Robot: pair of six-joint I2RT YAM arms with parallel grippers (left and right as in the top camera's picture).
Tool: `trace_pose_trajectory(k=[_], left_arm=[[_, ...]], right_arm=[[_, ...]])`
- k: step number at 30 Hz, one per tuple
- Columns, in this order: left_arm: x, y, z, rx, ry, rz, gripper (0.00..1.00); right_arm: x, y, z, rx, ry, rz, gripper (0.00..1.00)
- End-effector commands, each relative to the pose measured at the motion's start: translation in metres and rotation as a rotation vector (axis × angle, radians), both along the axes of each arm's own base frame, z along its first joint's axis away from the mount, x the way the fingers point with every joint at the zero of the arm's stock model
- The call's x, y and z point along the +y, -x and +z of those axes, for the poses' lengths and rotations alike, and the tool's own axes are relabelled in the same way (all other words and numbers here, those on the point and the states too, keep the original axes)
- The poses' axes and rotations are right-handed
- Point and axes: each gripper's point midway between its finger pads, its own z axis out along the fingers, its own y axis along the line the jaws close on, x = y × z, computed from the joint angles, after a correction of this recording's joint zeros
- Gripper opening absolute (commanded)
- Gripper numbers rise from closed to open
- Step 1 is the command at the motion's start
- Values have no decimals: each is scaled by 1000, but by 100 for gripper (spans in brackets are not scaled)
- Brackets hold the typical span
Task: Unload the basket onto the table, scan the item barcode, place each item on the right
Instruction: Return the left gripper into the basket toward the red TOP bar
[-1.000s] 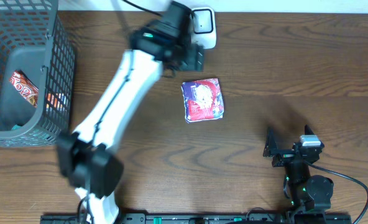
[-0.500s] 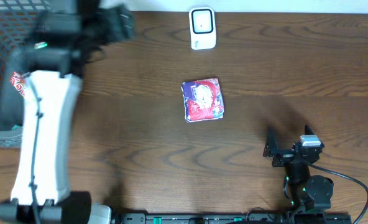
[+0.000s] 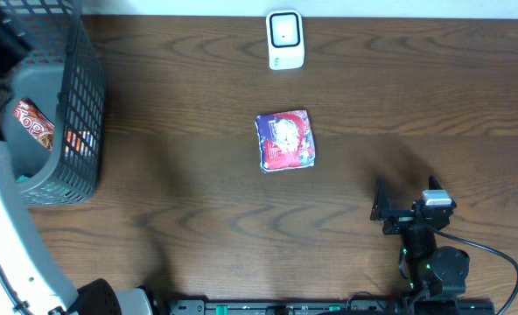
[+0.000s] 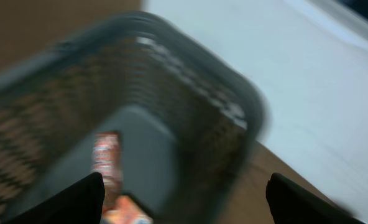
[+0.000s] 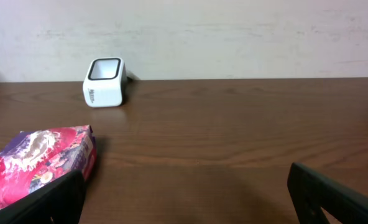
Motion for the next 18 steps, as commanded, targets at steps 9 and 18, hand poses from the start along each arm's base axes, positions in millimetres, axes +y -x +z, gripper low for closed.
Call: trace_pose_trajectory(k=[9,18], left_arm=[[77,42,-19,77,-10,226,83],[95,40,-78,241,68,264,83]], right_arm=[[-2,0,-1,2,-6,-7,99],[-2,0,-1,2,-6,-7,99]])
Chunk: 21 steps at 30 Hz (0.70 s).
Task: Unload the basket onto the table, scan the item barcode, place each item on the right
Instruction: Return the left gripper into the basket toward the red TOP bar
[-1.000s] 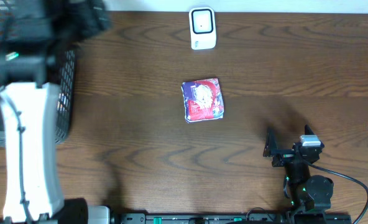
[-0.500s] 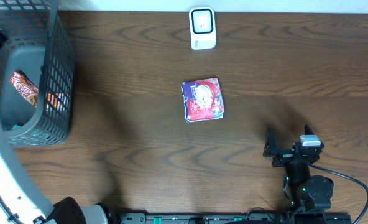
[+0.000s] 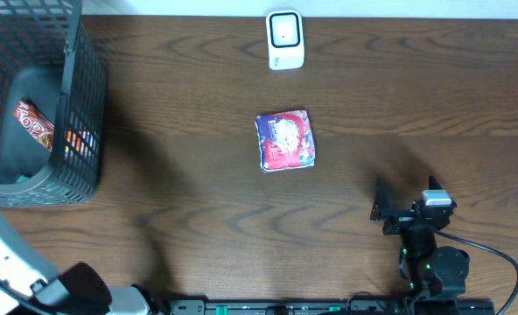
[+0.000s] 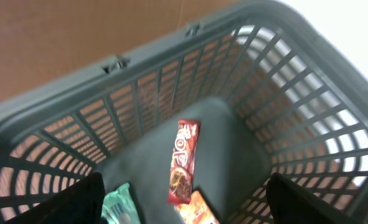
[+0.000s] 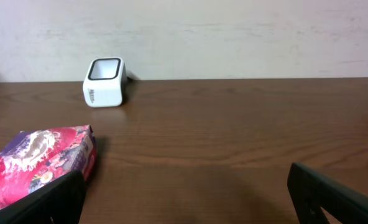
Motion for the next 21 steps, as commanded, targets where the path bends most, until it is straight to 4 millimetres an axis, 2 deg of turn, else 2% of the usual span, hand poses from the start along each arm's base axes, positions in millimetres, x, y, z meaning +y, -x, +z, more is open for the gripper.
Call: trace_pose_trajectory(k=[1,12,21], left_arm=[[9,-5,-36,95,41,5,82],[24,-26,-111,242,155,-1,82],[19,-55,-172,336,215,-46,81]], right_arm=[[-2,0,-1,2,-6,-8,99],[-2,0,-1,2,-6,-8,99],[-2,0,-1,2,-6,-7,99]])
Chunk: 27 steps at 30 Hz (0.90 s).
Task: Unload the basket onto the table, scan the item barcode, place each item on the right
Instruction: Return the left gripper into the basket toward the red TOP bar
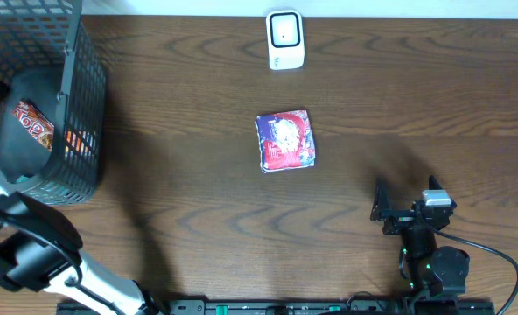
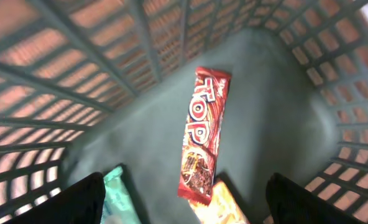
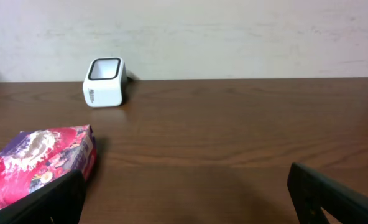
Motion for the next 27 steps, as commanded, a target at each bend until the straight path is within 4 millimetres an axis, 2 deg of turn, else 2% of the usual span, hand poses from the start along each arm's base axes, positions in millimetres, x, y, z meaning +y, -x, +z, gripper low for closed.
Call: trace_pose_trajectory(k=[1,9,17,27], left_arm=[[-6,-10,-34,74,24,-35,79],[-9,-17,-91,228,22,-43,77],[5,-19,-123,307,-32,-13,77],[0,-19,-166,365,31,-31,77]], right_arm=[[-2,0,-1,2,-7,-7,99],[-2,0,-1,2,-7,-7,99],[-2,0,-1,2,-7,-7,99],[-2,0,-1,2,-7,-7,99]])
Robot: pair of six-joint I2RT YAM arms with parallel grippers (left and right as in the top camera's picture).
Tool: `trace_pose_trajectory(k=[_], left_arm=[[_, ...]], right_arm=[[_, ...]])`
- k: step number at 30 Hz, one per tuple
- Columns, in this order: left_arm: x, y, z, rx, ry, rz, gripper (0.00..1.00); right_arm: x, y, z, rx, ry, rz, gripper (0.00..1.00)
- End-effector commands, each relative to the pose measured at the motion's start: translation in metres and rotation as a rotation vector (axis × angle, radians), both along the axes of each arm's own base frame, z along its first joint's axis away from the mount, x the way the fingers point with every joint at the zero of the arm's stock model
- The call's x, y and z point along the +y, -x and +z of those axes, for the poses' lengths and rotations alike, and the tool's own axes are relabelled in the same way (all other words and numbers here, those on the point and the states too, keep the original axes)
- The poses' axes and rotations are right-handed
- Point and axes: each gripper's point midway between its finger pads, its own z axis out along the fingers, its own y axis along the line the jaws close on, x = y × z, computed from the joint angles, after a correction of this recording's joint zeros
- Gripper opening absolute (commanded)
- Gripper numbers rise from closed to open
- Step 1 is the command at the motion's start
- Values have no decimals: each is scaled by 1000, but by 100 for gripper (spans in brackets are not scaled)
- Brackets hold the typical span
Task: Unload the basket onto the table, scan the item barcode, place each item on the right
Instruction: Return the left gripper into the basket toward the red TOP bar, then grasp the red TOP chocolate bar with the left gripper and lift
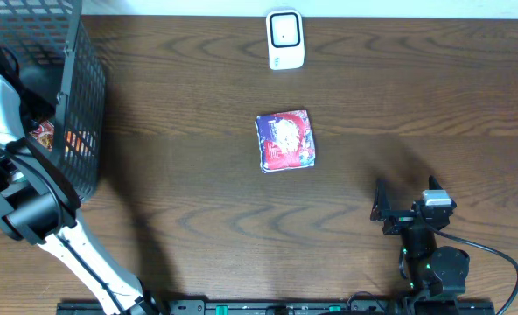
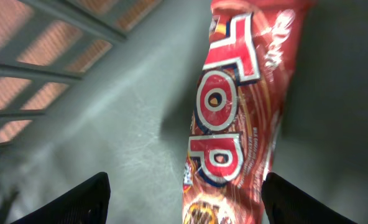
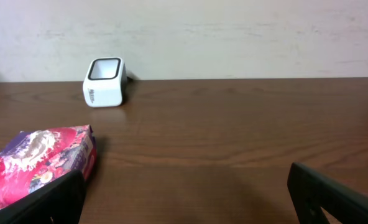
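A red "TOP" snack bar (image 2: 240, 118) lies on the grey floor of the dark mesh basket (image 1: 82, 96) at the table's left end. My left gripper (image 2: 184, 199) is deep in the basket, open, with one finger on either side of the bar's lower half and just above it. In the overhead view the bar (image 1: 40, 133) shows beside my left arm. A white barcode scanner (image 1: 284, 39) stands at the back middle. My right gripper (image 1: 397, 208) rests open near the front right, holding nothing.
A pink and purple packet (image 1: 285, 140) lies mid-table, and also shows at the left of the right wrist view as the packet (image 3: 41, 165). An orange packet (image 1: 77, 140) is also in the basket. The basket's mesh walls (image 2: 41, 68) stand close round my left gripper.
My left gripper has dropped further into the basket; the red bar now fills the left wrist view between the open fingers. The right arm and the table's items have not moved.
My left gripper was first over the basket's rim in a blurred view. It then looked down into the basket at the red bar and two other packets, then was lower inside the walls, and now sits open right over the bar.
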Motion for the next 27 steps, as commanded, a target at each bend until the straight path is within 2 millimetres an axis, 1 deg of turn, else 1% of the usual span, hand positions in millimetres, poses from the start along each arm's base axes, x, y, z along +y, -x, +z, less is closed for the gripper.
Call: trace_pose_trajectory(k=[1,4,9,10,12,13,14,18,19,21,23,25,27], left_arm=[[-4,3,-26,39,44,-9,77],[-14,-1,-37,25,105,-22,77],[-16,3,-45,44,117,-21,77],[-17,4,-45,50,119,-27,74],[-19,7,-46,65,127,-42,58],[-20,8,-46,71,131,-41,52],[-21,10,-47,79,136,-41,42],[-25,16,-47,103,152,-40,19],[-26,18,-48,109,155,-39,8],[-28,22,-48,125,166,-38,8],[-30,25,-44,138,174,-37,7],[-31,26,-34,130,171,-34,7],[-29,24,-18,97,153,-19,7]], right_arm=[[-2,0,-1,2,-6,-7,99],[-2,0,-1,2,-6,-7,99],[-2,0,-1,2,-6,-7,99],[-2,0,-1,2,-6,-7,99],[-2,0,-1,2,-6,-7,99],[-2,0,-1,2,-6,-7,99],[-2,0,-1,2,-6,-7,99],[-2,0,-1,2,-6,-7,99],[-2,0,-1,2,-6,-7,99],[-2,0,-1,1,-6,-7,99],[-2,0,-1,2,-6,-7,99],[-2,0,-1,2,-6,-7,99],[-2,0,-1,2,-6,-7,99]])
